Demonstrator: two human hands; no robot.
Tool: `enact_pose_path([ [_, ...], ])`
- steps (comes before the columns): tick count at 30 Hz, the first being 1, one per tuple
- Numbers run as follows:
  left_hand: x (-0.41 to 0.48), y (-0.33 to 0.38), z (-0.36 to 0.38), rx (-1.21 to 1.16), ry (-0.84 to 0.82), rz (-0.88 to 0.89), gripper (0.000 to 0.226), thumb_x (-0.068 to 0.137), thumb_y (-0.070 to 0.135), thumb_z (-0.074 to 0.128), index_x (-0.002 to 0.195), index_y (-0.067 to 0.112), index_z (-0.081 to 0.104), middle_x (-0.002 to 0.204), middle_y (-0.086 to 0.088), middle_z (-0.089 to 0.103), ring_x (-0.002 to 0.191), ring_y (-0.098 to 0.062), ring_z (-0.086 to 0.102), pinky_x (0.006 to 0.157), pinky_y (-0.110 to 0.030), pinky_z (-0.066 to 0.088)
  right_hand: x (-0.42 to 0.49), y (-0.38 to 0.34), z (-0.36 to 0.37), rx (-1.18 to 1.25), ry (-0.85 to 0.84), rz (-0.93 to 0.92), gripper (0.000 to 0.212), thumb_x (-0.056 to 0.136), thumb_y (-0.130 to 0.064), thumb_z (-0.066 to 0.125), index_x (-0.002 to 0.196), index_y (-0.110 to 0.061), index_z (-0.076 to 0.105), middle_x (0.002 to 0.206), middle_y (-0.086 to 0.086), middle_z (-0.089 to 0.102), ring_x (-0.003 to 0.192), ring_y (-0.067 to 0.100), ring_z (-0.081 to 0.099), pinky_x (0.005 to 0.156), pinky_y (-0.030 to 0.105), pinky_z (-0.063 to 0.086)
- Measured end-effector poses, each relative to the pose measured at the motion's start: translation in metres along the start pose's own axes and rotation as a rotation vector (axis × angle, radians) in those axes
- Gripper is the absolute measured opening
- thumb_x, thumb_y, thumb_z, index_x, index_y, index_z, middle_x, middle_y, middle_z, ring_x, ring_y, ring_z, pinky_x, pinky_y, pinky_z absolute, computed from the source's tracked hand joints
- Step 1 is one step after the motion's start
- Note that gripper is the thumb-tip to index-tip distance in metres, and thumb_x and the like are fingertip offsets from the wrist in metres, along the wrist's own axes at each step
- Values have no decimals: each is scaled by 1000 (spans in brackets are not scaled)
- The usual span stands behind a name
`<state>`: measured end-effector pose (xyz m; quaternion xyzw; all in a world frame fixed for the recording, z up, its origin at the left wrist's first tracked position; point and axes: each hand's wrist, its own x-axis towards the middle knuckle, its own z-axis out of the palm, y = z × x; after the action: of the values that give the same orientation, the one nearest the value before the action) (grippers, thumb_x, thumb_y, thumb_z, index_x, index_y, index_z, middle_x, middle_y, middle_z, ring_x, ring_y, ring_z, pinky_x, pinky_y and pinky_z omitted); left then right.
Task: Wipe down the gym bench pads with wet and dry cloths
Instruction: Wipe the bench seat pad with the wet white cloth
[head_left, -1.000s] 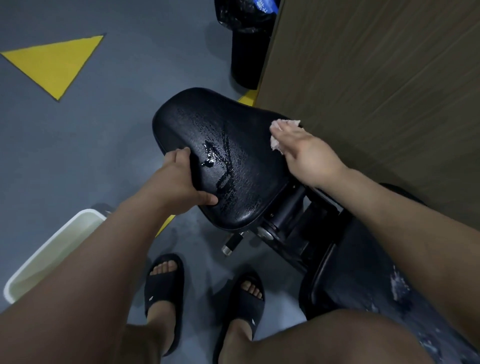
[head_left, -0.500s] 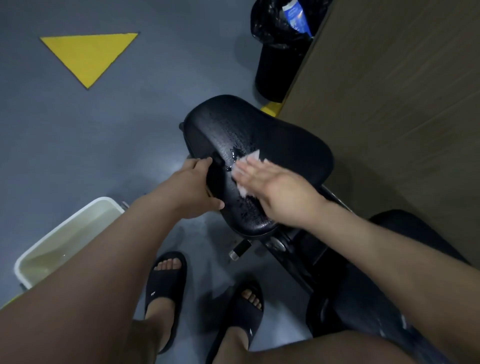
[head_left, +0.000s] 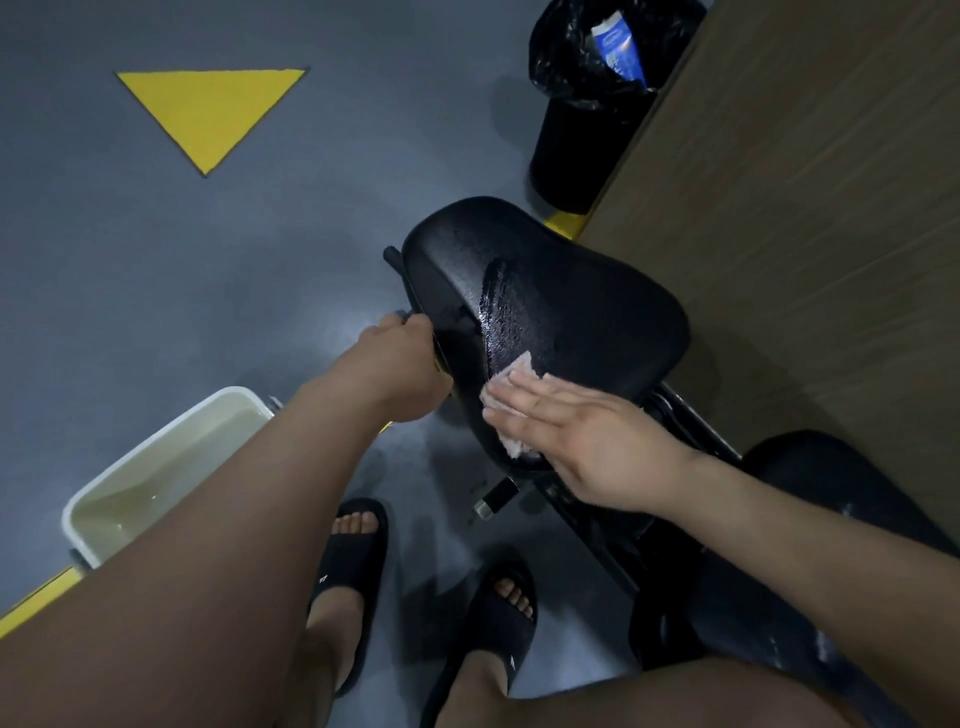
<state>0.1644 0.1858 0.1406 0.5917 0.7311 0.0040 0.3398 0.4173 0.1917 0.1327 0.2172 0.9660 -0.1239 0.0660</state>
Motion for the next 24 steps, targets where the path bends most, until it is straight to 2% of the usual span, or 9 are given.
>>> enact_pose_path([
  [2,-1,1,1,1,-1,1,61,96,40,57,150,18,36,148,-11,36,135,-36,38,105,-42,37,4,23,-8,20,16,72,70,87,-5,41,155,-21,42,165,-2,32,155,17,23,125,40,21],
  [5,-2,1,1,-5,-1,-5,62,96,41,58,150,20,36,148,-10,36,136,-35,37,106,-43,37,25,64,-19,123,157,408,65,96,2,44,157,-17,37,166,5,29,155,22,21,126,52,20],
  [7,-2,0,1,-17,1,-5,62,95,42,59,149,21,38,147,-10,37,135,-34,38,106,-43,38,38,71,-15,155,201,571,61,101,-4,40,160,-16,30,168,6,21,157,22,13,127,47,16],
  [9,0,2,0,-17,11,-8,62,94,42,60,147,19,39,144,-10,38,134,-34,39,104,-43,39,44,56,-3,121,232,540,65,96,-2,42,159,-11,30,167,10,22,157,25,14,128,40,13],
  [13,2,11,-4,-52,137,26,49,94,33,58,138,14,46,135,-13,47,128,-35,45,100,-40,41,41,20,4,135,215,281,65,96,-7,50,159,-12,32,165,8,30,155,22,18,127,34,15],
  [16,2,29,0,-117,279,114,36,91,25,56,126,14,56,124,-13,55,117,-35,53,91,-37,43,37,19,-14,381,419,467,55,99,-17,55,153,-13,45,151,5,53,142,17,43,119,22,29],
  [18,2,46,6,-167,334,211,35,92,22,56,126,17,60,125,-11,55,116,-31,56,95,-37,45,31,23,-23,423,602,652,43,97,-14,53,139,-10,60,136,6,63,129,18,53,111,20,35],
  [21,3,67,24,-123,239,378,42,96,23,54,137,17,57,139,-9,50,125,-27,53,104,-41,47,25,31,-21,386,621,830,33,96,-8,48,123,-7,67,125,9,64,122,25,54,104,29,41],
  [24,5,69,45,19,212,401,39,96,29,51,134,21,58,141,-1,47,126,-24,52,94,-45,53,31,37,-10,359,592,900,31,93,-5,48,117,-8,67,123,9,60,119,26,49,100,29,41],
])
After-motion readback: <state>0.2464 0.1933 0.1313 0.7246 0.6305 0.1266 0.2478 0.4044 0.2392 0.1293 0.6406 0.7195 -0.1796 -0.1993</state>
